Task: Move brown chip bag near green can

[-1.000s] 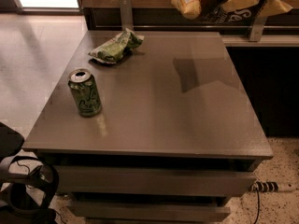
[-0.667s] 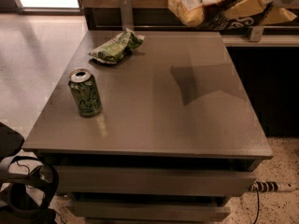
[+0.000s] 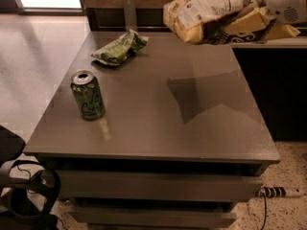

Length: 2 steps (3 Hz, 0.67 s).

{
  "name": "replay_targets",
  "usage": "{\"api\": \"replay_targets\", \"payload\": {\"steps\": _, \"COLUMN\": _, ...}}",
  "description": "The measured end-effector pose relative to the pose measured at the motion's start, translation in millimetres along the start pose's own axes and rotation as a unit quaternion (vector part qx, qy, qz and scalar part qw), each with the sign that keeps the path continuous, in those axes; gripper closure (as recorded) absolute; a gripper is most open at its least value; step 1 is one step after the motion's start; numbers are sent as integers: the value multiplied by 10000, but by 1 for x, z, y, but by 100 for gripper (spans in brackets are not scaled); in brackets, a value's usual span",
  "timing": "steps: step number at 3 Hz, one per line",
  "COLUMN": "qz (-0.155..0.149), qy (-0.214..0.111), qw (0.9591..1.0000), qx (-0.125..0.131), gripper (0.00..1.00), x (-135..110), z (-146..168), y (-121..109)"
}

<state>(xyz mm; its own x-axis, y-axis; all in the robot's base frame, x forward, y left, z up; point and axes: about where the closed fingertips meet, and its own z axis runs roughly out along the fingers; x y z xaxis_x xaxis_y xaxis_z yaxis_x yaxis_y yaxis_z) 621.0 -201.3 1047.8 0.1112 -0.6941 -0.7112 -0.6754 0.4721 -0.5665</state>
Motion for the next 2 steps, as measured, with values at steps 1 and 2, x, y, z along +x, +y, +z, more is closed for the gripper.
{"api": "replay_targets", "payload": {"steps": 1, "qz": -107, "qy": -96, "qw": 9999, "qx": -95, "gripper": 100, "x": -11, "z": 1, "y": 28}}
{"api": "replay_targets", "payload": {"steps": 2, "qz": -303, "qy": 8, "qw": 9993, "qx": -203, "gripper": 100, "x": -26, "z": -6, "y": 83}}
